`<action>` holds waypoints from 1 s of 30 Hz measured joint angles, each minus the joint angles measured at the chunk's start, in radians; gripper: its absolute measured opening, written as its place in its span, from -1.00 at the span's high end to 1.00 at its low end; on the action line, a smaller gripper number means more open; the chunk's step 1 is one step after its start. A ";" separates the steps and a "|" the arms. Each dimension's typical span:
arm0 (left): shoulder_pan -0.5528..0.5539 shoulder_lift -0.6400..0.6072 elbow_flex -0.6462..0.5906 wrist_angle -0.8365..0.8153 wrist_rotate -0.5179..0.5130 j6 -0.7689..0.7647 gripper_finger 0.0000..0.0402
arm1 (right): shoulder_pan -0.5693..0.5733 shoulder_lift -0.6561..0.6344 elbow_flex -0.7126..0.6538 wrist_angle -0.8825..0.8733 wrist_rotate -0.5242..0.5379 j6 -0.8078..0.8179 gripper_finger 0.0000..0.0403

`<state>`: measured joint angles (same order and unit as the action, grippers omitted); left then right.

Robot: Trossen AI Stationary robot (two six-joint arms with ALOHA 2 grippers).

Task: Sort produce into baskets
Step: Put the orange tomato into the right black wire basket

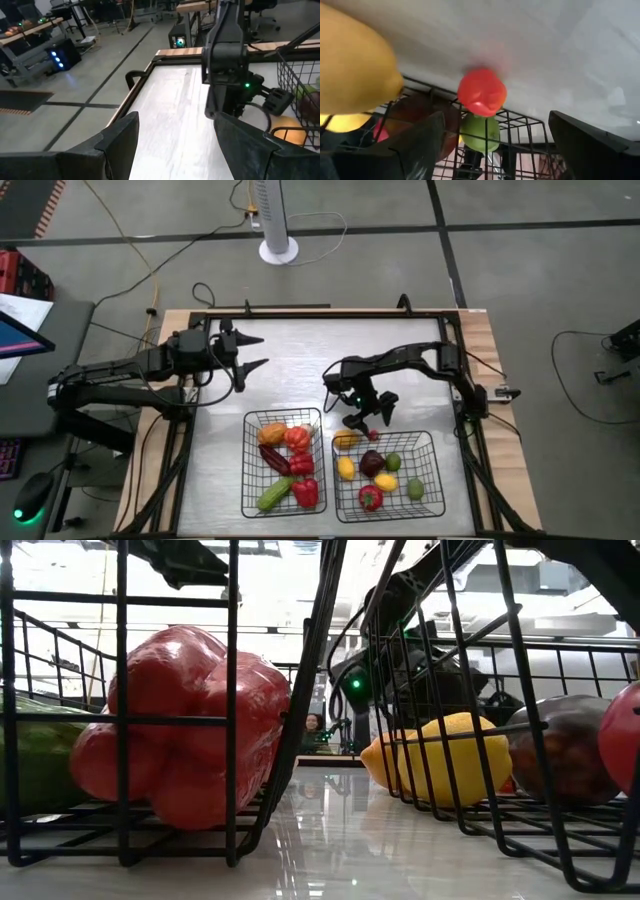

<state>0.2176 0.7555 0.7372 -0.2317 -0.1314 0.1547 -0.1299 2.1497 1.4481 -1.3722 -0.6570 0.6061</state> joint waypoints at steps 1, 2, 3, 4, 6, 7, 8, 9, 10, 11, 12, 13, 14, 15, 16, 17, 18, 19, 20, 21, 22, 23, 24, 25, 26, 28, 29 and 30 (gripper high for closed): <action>0.000 0.000 0.000 -0.003 0.000 0.000 -0.23 | 0.006 0.001 0.000 0.003 0.001 0.002 -0.90; 0.000 0.000 0.000 -0.005 0.000 0.001 -0.23 | 0.009 0.001 0.000 0.011 0.000 0.002 -0.90; 0.000 0.000 0.000 -0.005 -0.001 0.001 -0.23 | 0.014 -0.001 0.000 0.024 0.001 0.009 -0.90; 0.000 -0.002 0.000 -0.005 -0.001 0.001 -0.23 | 0.015 -0.001 0.000 0.037 0.001 0.017 -0.90; 0.000 -0.004 0.000 -0.003 -0.001 0.002 -0.23 | 0.018 -0.001 0.000 0.042 0.021 0.031 -0.90; 0.000 -0.005 0.000 -0.003 -0.001 0.002 -0.23 | 0.019 -0.001 0.000 0.040 0.040 0.036 -0.90; 0.000 -0.004 0.000 -0.005 -0.001 0.002 -0.23 | 0.019 -0.001 0.000 0.041 0.053 0.038 -0.89; 0.000 -0.004 0.000 -0.006 -0.001 0.002 -0.23 | 0.019 -0.001 0.000 0.047 0.064 0.041 -0.88; 0.000 -0.004 0.000 -0.006 -0.001 0.002 -0.23 | 0.022 -0.001 0.000 0.055 0.076 0.046 -0.86; 0.000 -0.005 0.000 -0.006 -0.001 0.003 -0.23 | 0.025 -0.001 0.000 0.062 0.088 0.050 -0.85; 0.000 -0.005 0.000 -0.007 -0.001 0.007 -0.23 | 0.029 -0.001 0.000 0.072 0.092 0.056 -0.83; 0.000 -0.004 0.000 -0.009 -0.001 0.009 -0.23 | 0.034 -0.001 0.000 0.083 0.095 0.063 -0.82; 0.000 -0.004 0.000 -0.012 -0.001 0.010 -0.23 | 0.040 -0.001 0.000 0.087 0.098 0.070 -0.80; 0.000 -0.004 0.000 -0.014 -0.001 0.010 -0.23 | 0.046 -0.001 0.000 0.087 0.102 0.074 -0.78; 0.000 -0.004 0.000 -0.015 -0.001 0.010 -0.23 | 0.053 -0.001 0.000 0.086 0.104 0.074 -0.76; 0.000 -0.004 0.000 -0.018 -0.001 0.010 -0.23 | 0.060 -0.001 0.000 0.087 0.104 0.075 -0.75; 0.000 -0.004 0.000 -0.021 -0.004 0.010 -0.23 | 0.066 -0.001 0.000 0.087 0.104 0.075 -0.73; 0.000 -0.004 0.000 -0.022 -0.006 0.010 -0.23 | 0.071 -0.001 0.000 0.086 0.106 0.075 -0.71; 0.000 -0.004 0.000 -0.021 -0.009 0.010 -0.23 | 0.076 -0.001 0.000 0.087 0.109 0.077 -0.70; 0.000 -0.004 0.000 -0.022 -0.010 0.010 -0.23 | 0.081 -0.001 0.000 0.086 0.114 0.080 -0.68; 0.000 -0.004 0.000 -0.021 -0.011 0.010 -0.23 | 0.086 -0.001 0.000 0.086 0.121 0.083 -0.66; 0.000 -0.004 0.000 -0.022 -0.012 0.010 -0.23 | 0.088 -0.001 0.000 0.086 0.129 0.086 -0.65; 0.000 -0.004 0.000 -0.022 -0.012 0.010 -0.23 | 0.093 -0.001 0.000 0.086 0.132 0.086 -0.64; 0.000 -0.004 0.000 -0.021 -0.012 0.010 -0.23 | 0.096 -0.001 0.000 0.087 0.138 0.086 -0.62; 0.000 -0.004 0.000 -0.022 -0.012 0.010 -0.23 | 0.099 -0.001 0.000 0.089 0.148 0.086 -0.61; 0.000 -0.004 0.000 -0.021 -0.012 0.010 -0.23 | 0.104 -0.001 0.000 0.097 0.158 0.090 -0.58; 0.000 -0.004 0.000 -0.021 -0.012 0.010 -0.23 | 0.106 -0.001 0.000 0.100 0.161 0.092 -0.56; 0.000 -0.004 0.000 -0.021 -0.012 0.010 -0.23 | 0.107 -0.001 0.000 0.101 0.162 0.093 -0.55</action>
<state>0.2176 0.7513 0.7372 -0.2531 -0.1432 0.1650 -0.0230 2.1487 1.4479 -1.2711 -0.4950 0.6994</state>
